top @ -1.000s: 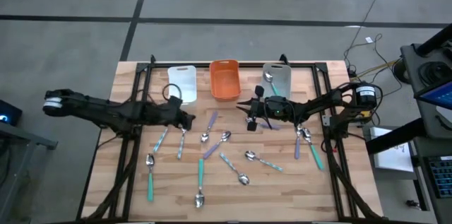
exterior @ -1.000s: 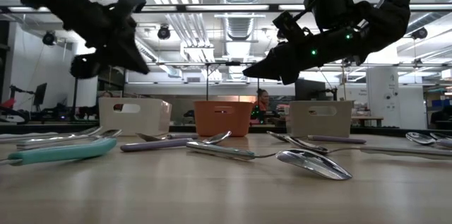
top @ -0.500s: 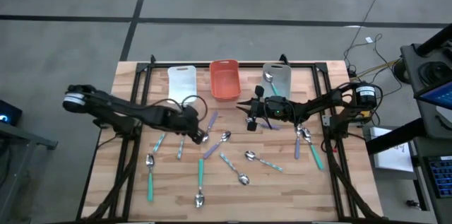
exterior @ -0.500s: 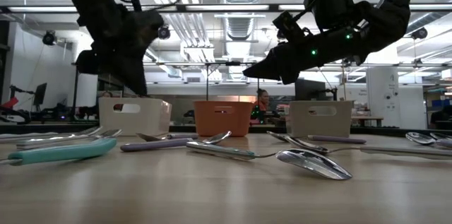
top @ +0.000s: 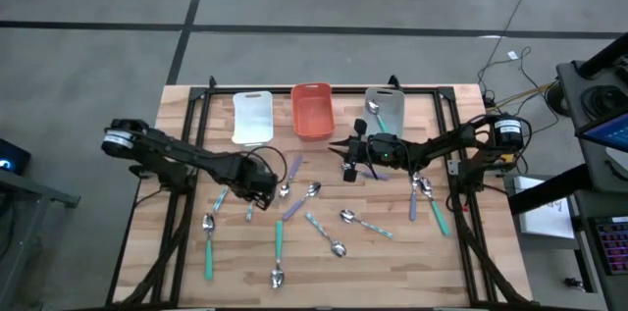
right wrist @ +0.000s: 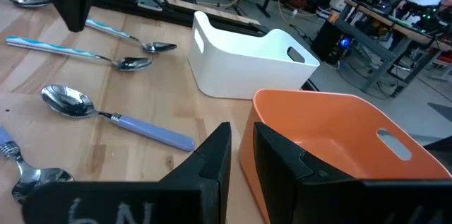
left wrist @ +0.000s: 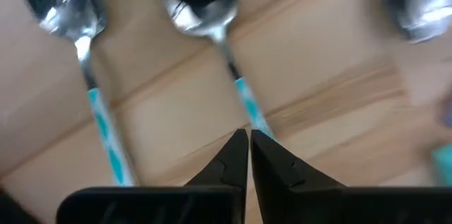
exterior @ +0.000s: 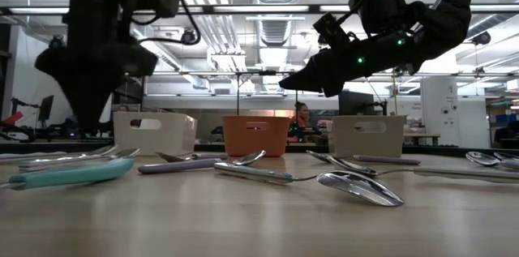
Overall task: Sort silverware by color (type)
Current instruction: Put the blue patterned spoon into the white bin
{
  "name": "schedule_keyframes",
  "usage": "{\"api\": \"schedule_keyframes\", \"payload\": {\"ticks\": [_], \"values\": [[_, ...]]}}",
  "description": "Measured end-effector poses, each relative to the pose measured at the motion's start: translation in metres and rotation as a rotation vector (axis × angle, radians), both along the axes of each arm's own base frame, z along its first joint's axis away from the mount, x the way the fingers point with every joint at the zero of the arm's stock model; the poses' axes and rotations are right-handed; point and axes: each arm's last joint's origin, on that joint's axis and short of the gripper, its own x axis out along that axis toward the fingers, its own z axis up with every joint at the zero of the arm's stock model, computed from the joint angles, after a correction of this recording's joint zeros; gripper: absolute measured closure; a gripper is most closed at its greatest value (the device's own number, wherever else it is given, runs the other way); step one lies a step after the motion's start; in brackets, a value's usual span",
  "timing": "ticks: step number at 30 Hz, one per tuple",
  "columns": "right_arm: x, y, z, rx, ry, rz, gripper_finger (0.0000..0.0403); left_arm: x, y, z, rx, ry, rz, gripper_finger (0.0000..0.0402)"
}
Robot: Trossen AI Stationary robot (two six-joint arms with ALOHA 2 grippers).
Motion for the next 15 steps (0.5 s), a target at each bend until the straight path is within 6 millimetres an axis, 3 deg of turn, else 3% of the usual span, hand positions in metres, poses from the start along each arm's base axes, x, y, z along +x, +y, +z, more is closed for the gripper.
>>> {"api": "schedule_keyframes", "payload": {"ticks": [7,15], "values": [[0.0,0.0,0.0,0.0,0.0,0.0,0.0351,-0.006,0.001,-0.012,0.01,0.036,0.017,0.0337],[0.0,0.0,0.0,0.0,0.001,0.0,0.0351,-0.001,-0.004,-0.014,0.043,-0.046,0.035,0.0256]]}}
